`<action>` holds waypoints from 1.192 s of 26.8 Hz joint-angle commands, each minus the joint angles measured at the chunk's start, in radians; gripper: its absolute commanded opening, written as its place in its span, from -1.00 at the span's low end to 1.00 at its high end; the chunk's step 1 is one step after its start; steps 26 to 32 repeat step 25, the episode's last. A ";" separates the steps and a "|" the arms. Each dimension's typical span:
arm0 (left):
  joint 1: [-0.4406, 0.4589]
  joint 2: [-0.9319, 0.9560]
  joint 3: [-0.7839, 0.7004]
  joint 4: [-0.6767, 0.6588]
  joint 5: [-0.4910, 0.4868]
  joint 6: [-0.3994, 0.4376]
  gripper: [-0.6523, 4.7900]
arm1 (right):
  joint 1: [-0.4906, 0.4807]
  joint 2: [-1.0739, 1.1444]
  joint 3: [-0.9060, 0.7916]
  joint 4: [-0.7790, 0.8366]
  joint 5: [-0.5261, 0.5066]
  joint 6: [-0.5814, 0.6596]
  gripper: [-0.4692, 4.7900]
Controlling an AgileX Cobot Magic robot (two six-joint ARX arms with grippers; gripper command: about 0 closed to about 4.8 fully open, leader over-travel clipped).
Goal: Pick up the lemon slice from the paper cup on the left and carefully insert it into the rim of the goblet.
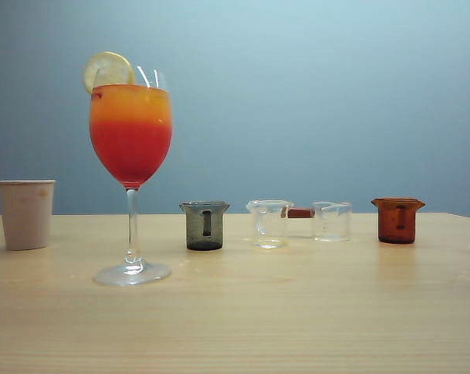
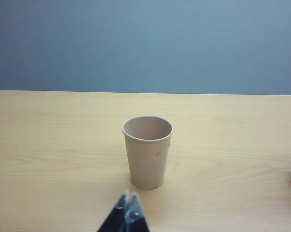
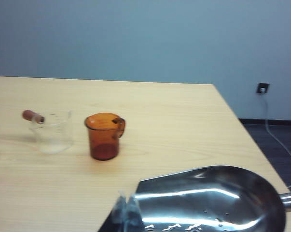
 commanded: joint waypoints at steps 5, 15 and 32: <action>0.000 0.001 0.004 0.013 0.002 -0.002 -0.78 | -0.007 0.001 -0.006 0.120 0.005 -0.007 -0.82; 0.000 0.001 0.004 0.013 0.002 -0.002 -0.78 | -0.007 0.001 -0.006 0.104 0.005 -0.007 -0.82; 0.000 0.001 0.004 0.013 0.002 -0.002 -0.78 | -0.007 0.001 -0.006 0.104 0.005 -0.006 -0.82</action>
